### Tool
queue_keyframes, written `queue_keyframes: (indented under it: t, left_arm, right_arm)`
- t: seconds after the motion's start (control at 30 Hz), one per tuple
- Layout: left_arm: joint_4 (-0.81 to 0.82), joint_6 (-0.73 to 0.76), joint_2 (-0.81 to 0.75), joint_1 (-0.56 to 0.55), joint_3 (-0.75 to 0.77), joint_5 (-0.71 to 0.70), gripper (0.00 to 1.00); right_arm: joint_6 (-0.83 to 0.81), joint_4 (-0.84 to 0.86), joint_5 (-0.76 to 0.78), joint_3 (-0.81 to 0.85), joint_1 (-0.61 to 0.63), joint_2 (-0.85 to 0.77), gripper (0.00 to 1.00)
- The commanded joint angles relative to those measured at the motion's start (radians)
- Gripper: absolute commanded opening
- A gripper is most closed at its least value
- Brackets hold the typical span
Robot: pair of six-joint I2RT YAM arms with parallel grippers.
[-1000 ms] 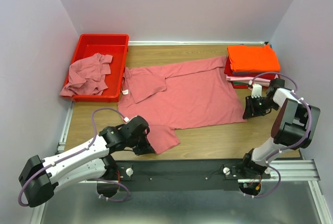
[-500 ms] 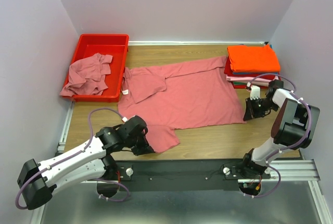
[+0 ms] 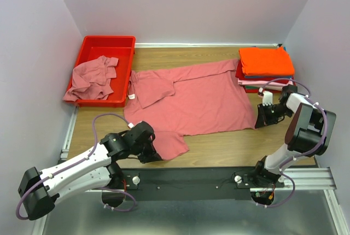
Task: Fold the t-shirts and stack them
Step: Fold the tshirt
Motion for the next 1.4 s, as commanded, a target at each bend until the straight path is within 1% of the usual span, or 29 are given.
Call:
queue_keyframes:
  t: [0.0, 0.03, 0.23, 0.5, 0.63, 0.8, 1.07, 1.2, 1.37]
  left_arm:
    - [-0.011, -0.011, -0.002, -0.005, 0.024, -0.031, 0.01]
    - [-0.011, -0.008, -0.002, -0.005, 0.024, -0.029, 0.01]
    - [-0.043, -0.011, -0.029, -0.005, 0.036, -0.023, 0.00]
    - [-0.132, -0.018, -0.077, -0.005, 0.096, -0.023, 0.00]
    - [-0.188, -0.035, -0.115, -0.006, 0.124, -0.035, 0.00]
    - [-0.241, -0.073, -0.174, -0.006, 0.160, -0.015, 0.00]
    - [-0.302, -0.069, -0.146, -0.006, 0.255, -0.017, 0.00]
    - [-0.330, -0.061, -0.134, -0.005, 0.301, -0.011, 0.00]
    - [-0.322, -0.060, -0.122, -0.006, 0.303, -0.018, 0.00]
  right_arm:
    - [-0.001, -0.016, 0.046, -0.029, 0.009, 0.048, 0.17]
    - [-0.001, -0.017, 0.049, -0.029, 0.009, 0.051, 0.12]
    - [-0.016, -0.037, 0.090, -0.032, 0.009, -0.007, 0.01]
    - [-0.043, -0.068, 0.156, -0.033, 0.009, -0.092, 0.00]
    - [-0.056, -0.081, 0.156, -0.035, 0.009, -0.118, 0.00]
    - [-0.083, -0.103, 0.153, -0.041, 0.009, -0.121, 0.00]
    - [-0.120, -0.141, 0.140, -0.030, 0.009, -0.108, 0.00]
    - [-0.135, -0.161, 0.150, -0.032, 0.009, -0.127, 0.00]
    - [-0.137, -0.186, 0.123, 0.000, 0.009, -0.168, 0.00]
